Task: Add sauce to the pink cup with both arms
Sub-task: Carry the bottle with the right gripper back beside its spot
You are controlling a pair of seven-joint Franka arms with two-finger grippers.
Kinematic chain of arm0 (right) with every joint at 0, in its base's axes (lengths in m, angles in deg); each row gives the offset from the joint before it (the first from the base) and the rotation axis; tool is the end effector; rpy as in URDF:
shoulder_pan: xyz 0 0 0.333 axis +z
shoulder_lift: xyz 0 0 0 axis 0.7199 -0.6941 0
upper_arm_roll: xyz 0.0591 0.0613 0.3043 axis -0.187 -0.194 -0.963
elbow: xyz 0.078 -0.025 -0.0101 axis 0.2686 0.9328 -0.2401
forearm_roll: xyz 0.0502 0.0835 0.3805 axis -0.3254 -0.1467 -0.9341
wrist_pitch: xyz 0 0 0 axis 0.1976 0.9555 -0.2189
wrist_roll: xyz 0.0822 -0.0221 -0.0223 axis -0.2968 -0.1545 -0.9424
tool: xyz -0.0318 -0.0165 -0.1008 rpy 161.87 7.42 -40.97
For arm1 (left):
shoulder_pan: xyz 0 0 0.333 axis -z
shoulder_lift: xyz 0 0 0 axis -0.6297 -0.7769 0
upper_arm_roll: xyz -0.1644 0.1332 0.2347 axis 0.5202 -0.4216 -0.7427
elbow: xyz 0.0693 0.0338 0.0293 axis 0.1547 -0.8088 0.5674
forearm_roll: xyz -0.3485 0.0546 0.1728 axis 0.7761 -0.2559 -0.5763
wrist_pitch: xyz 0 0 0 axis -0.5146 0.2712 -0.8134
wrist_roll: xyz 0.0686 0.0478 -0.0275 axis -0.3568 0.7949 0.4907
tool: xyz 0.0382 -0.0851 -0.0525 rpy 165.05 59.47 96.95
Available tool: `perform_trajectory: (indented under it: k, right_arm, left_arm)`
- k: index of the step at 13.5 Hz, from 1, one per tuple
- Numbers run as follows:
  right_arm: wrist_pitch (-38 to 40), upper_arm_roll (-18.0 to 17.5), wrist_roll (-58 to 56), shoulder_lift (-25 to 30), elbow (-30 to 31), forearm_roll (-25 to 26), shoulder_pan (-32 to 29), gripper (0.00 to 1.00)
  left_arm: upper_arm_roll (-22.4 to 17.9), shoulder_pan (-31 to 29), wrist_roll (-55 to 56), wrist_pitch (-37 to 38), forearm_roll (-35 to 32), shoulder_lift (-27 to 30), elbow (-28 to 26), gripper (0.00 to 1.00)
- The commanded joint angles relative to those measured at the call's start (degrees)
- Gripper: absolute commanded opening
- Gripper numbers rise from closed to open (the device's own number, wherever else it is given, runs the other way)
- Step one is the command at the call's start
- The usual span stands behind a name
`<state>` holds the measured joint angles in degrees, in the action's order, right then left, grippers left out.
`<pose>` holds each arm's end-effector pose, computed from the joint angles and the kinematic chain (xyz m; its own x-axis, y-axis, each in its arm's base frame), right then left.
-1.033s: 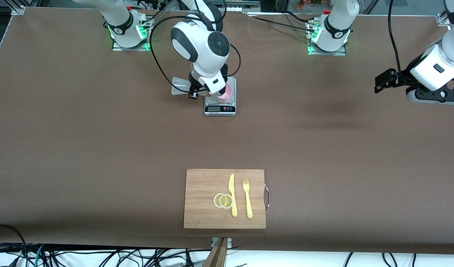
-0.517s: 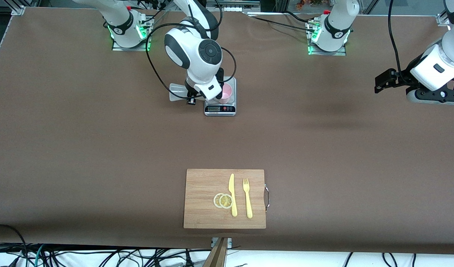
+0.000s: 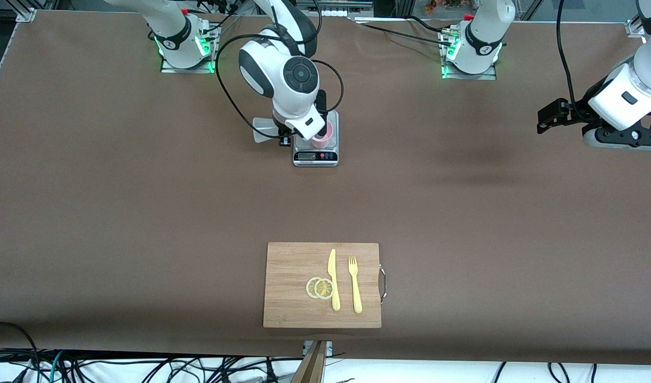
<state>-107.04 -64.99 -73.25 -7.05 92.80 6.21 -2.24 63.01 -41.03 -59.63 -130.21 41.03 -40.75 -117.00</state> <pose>0.4343 0.4413 0.3199 -0.0752 0.9792 -0.1884 0.9823 0.0402 -0.1831 0.5417 -0.0306 0.5793 0.9941 -0.0406 -0.1004 -0.0402 -0.9992 0.0060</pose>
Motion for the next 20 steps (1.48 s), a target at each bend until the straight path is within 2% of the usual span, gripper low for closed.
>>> perform_trajectory:
  k: [1,5,8,11,16,20]
  right_arm:
    - [-1.49,0.06,-8.26,0.53,-0.1,-5.88,-4.68,0.0]
    - [-2.11,0.24,-23.02,1.31,-0.1,-17.21,-12.85,0.0]
    - [-0.97,0.59,-39.08,1.32,-0.1,-26.78,-21.19,0.0]
    - [3.24,0.59,-52.1,0.62,-0.01,-35.67,-29.29,0.0]
    - [11.49,0.59,-70.64,-3.15,0.34,-47.53,-41.24,0.0]
    - [20.01,0.5,-82.18,-6.93,0.34,-52.29,-49.85,0.0]
  left_arm:
    - [0.38,-0.28,0.16,0.31,-1.24,0.39,-0.12,1.0]
    - [0.38,-0.28,0.16,0.31,-1.24,0.39,-0.12,1.0]
    - [0.38,-0.28,0.16,0.31,-1.24,0.39,-0.12,1.0]
    - [0.38,-0.28,0.16,0.31,-1.24,0.39,-0.12,1.0]
    - [0.38,-0.19,0.16,0.31,-1.24,0.39,-0.12,1.0]
    - [0.38,-0.19,0.25,0.31,-1.24,0.39,-0.12,1.0]
